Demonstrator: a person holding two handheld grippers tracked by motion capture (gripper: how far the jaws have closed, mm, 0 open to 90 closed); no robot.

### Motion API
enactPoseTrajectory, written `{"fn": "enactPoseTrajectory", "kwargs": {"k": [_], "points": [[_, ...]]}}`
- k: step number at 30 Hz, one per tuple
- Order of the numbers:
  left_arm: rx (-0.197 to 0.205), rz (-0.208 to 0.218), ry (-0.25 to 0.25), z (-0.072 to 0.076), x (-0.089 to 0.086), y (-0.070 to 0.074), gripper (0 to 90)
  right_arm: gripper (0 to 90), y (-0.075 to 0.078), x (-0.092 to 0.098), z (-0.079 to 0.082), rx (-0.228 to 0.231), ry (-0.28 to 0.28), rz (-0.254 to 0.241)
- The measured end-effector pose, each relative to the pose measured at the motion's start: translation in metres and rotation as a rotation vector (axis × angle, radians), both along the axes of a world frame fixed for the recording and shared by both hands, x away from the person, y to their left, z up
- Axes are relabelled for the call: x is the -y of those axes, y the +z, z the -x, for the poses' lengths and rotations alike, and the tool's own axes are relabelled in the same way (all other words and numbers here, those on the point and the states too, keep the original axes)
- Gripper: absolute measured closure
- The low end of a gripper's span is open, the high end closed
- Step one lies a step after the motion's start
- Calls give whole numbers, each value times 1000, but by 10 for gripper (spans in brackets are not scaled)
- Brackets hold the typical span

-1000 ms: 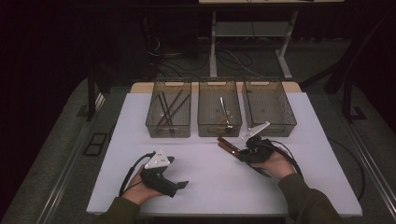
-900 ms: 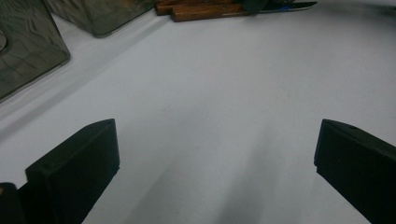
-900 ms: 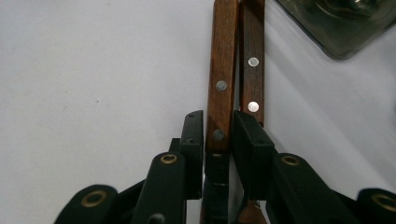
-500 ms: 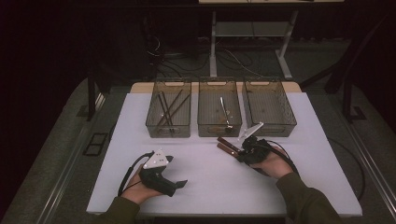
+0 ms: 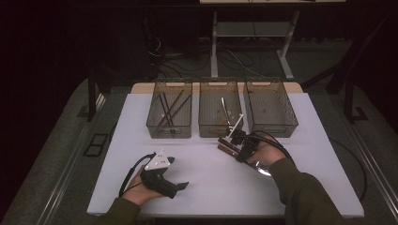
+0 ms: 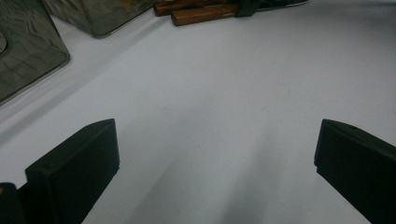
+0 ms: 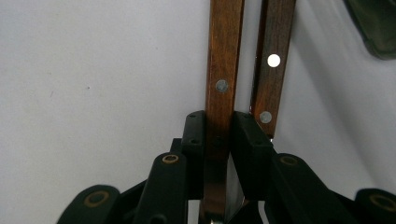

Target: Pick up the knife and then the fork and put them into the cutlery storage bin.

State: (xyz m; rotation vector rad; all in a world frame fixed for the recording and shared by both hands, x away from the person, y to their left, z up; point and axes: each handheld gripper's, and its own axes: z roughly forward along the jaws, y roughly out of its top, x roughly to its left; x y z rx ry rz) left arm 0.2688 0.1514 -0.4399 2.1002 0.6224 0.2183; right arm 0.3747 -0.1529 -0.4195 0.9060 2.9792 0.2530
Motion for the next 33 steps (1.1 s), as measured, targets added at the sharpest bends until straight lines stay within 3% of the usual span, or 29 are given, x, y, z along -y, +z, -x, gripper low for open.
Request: {"fn": "enactPoseTrajectory", "kwargs": {"k": [5,8,12,19,23,33], "points": [[0,-1,-2,1,0,0,0,760,1,-10,-7,-50,17,71],[-1,1,-1,1,0,0,0,767,1,-12,-8,-58,19,86],[0,0,0,0,-1,0,0,768,1,-9,-8,-51,18,67],[4,10,-1,-1,-4,1,0,768,8,3,-3,-28,3,-47],[4,22,10,-1,-7,1,0,768,16,12,0,-18,-17,-139],[0,26,10,-1,-7,0,0,768,31,36,12,76,-64,-343]]}}
